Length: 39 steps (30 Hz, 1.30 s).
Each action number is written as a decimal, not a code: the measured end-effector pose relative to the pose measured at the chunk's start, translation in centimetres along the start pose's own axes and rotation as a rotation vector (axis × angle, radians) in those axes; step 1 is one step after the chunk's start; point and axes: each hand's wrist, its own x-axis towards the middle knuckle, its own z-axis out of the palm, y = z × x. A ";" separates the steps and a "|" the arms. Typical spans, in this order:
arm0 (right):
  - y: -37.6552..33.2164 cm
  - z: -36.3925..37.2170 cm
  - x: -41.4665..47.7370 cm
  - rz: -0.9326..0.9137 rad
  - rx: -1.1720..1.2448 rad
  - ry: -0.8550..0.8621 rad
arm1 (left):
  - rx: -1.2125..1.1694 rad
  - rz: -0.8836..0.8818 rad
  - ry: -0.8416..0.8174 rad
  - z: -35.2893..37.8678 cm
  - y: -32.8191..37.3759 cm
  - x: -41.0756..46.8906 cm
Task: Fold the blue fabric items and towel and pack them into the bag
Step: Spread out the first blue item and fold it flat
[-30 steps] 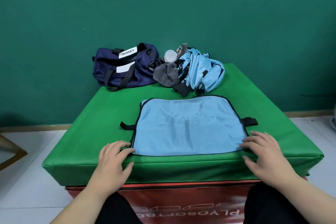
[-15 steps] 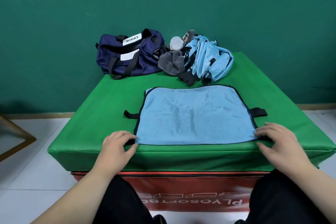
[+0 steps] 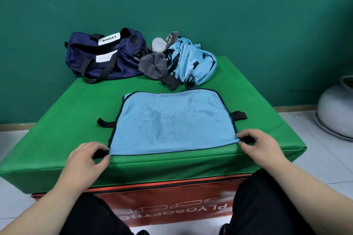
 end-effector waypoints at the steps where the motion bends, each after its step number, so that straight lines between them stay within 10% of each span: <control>1: 0.2 -0.1 0.1 0.009 0.013 -0.004 | 0.000 -0.005 0.000 0.0 0.1 0.0; 39: 0.3 0.6 0.5 0.100 -0.030 0.036 | 0.037 -0.027 -0.033 -0.2 -0.2 0.3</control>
